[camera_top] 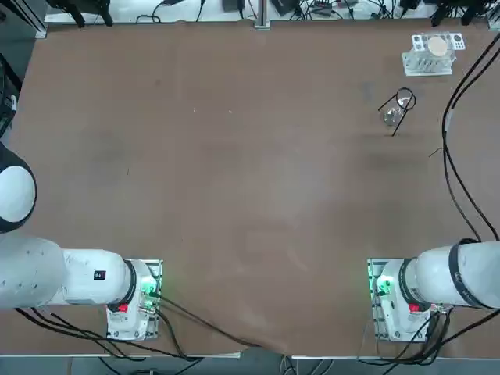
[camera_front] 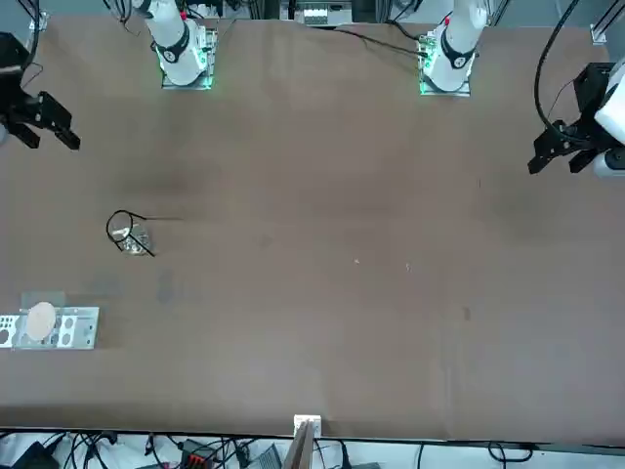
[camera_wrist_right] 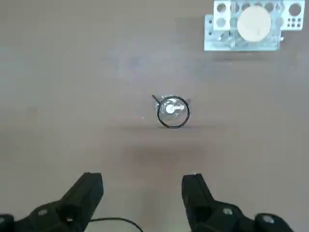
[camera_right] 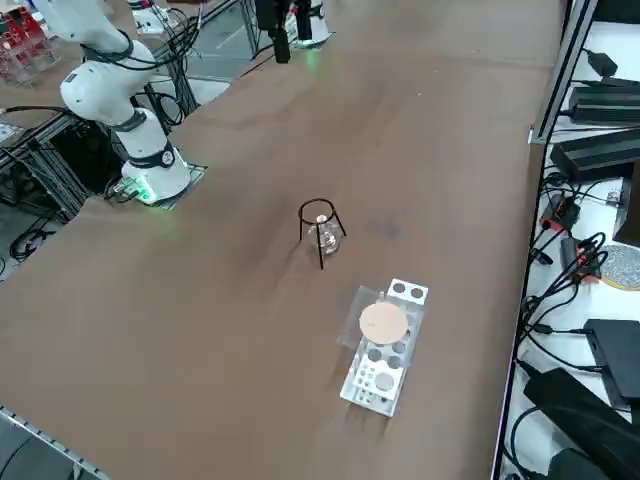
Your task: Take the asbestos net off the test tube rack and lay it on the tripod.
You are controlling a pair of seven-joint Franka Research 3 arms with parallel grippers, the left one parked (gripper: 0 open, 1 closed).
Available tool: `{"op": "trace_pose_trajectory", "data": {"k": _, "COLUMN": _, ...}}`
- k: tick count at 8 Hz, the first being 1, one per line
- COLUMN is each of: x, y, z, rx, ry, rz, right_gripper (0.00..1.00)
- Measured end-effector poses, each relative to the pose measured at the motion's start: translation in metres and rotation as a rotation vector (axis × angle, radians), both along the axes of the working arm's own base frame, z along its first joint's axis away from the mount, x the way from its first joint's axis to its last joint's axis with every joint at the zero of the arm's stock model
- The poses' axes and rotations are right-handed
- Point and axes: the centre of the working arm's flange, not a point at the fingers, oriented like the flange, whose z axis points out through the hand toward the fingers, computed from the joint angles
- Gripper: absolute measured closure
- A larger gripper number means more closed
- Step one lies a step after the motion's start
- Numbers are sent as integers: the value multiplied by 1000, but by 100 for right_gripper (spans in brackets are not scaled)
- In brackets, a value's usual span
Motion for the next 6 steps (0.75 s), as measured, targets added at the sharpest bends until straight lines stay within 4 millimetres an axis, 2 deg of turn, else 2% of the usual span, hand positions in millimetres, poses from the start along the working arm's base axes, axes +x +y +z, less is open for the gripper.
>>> {"op": "trace_pose_trajectory", "data": {"k": 1, "x": 11, "y": -8, "z": -18, "rx": -5, "ry": 23, "rz": -12, "right_gripper": 1}}
{"op": "trace_pose_trajectory", "data": {"k": 3, "x": 35, "y": -43, "z": -57, "rx": -32, "ry": 41, "rz": 42, "right_gripper": 0}}
{"op": "trace_pose_trajectory", "data": {"k": 6, "x": 55, "y": -109, "z": -109, "rx": -57, "ry": 24, "rz": 329, "right_gripper": 1}}
